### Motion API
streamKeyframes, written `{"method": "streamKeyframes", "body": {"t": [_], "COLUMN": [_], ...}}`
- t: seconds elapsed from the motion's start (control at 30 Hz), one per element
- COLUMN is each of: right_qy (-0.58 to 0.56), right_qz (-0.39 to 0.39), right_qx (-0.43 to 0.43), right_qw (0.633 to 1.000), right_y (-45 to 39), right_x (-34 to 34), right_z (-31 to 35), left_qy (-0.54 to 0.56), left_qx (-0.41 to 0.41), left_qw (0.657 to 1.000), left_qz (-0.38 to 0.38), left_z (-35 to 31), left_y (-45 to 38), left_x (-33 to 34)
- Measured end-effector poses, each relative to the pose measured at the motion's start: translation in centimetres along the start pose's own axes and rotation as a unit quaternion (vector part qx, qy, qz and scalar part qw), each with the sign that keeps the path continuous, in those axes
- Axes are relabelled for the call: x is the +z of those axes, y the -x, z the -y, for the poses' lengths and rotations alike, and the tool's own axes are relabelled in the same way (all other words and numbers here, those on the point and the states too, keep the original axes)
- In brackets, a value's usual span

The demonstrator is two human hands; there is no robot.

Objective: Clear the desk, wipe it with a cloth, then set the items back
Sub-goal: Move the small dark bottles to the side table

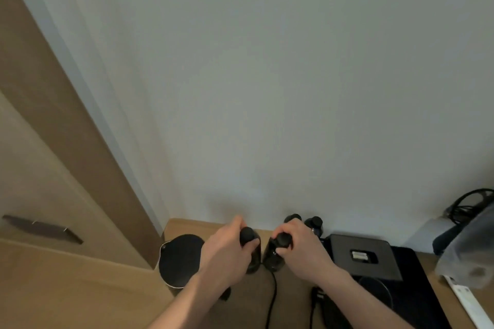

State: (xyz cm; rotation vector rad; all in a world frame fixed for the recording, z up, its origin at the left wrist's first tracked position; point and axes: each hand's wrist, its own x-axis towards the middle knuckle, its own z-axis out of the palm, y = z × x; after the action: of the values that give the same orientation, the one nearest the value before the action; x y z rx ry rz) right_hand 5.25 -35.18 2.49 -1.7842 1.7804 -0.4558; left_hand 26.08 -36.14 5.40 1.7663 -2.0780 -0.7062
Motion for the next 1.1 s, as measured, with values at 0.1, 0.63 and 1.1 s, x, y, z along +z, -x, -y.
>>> {"method": "streamKeyframes", "body": {"t": [0.1, 0.63, 1.1], "right_qy": [-0.003, -0.091, -0.134], "right_qz": [-0.07, -0.114, -0.176], "right_qx": [-0.068, -0.014, 0.113], "right_qw": [0.995, 0.989, 0.969], "right_y": [2.8, 18.6, 41.0], "right_x": [-1.2, -5.4, -10.6], "right_z": [0.7, 3.6, -2.8], "left_qy": [0.041, 0.109, 0.114], "left_qx": [-0.009, 0.085, 0.175], "left_qw": [0.999, 0.99, 0.977], "left_qz": [-0.009, -0.019, 0.039], "left_z": [-0.7, -4.8, -16.7], "left_y": [2.9, 12.5, 25.3], "left_x": [-1.8, -4.2, 2.5]}}
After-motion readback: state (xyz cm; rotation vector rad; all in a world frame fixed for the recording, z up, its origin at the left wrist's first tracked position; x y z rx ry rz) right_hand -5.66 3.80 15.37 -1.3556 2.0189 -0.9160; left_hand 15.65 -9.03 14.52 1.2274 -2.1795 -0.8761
